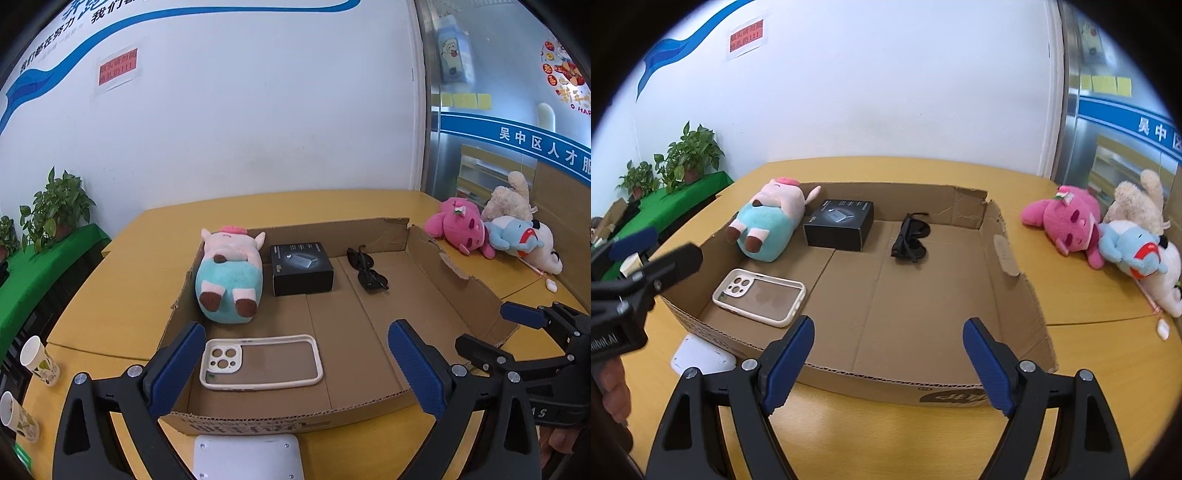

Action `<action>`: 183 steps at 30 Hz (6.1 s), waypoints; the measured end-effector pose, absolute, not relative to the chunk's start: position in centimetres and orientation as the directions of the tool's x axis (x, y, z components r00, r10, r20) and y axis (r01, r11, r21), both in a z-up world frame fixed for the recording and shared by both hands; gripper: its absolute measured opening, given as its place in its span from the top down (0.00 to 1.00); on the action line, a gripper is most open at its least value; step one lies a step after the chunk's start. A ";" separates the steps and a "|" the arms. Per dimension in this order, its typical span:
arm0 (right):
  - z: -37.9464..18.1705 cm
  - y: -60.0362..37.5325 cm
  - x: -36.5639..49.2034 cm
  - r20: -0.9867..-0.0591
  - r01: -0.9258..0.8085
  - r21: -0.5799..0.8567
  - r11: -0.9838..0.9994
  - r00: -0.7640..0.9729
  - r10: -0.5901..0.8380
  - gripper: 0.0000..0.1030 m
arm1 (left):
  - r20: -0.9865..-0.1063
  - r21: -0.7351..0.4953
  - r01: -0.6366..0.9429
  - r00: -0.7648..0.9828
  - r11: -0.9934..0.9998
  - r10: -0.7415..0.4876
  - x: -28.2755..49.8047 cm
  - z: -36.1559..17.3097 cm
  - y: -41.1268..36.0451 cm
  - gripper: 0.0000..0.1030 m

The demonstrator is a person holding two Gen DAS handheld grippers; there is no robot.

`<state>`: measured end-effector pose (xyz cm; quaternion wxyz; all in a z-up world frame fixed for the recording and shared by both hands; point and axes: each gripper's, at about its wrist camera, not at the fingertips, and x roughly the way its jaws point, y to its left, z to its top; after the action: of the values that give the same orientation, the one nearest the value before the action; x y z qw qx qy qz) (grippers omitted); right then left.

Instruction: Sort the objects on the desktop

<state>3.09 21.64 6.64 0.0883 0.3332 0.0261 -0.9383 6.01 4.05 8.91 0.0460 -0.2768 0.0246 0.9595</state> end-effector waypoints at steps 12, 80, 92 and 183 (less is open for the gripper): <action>6.1 18.8 4.8 -0.610 0.436 0.138 -0.889 -0.671 -0.423 0.20 | -0.602 -0.062 -0.092 -0.791 -0.994 0.111 7.6 7.3 -3.1 0.03; 11.7 16.0 -1.8 -0.589 0.598 -0.138 -0.790 -0.690 -0.420 0.42 | -0.627 -0.249 -0.332 -0.661 -0.910 0.412 -3.8 12.2 4.4 0.55; 5.3 16.0 -14.1 -0.764 0.614 0.007 -0.789 -0.506 -0.400 0.45 | -0.769 -0.369 -0.252 -0.458 -0.895 0.446 -13.8 3.7 4.1 0.67; 0.4 20.5 4.1 -0.451 0.134 0.013 -0.991 -0.884 -0.125 0.00 | -0.461 0.049 0.004 -0.887 -0.999 -0.026 4.6 -0.6 2.9 0.00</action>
<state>4.09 20.54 0.42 0.0667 0.2316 0.0091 -0.9705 4.64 2.85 -0.62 -0.0077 -0.2377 0.0234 0.9710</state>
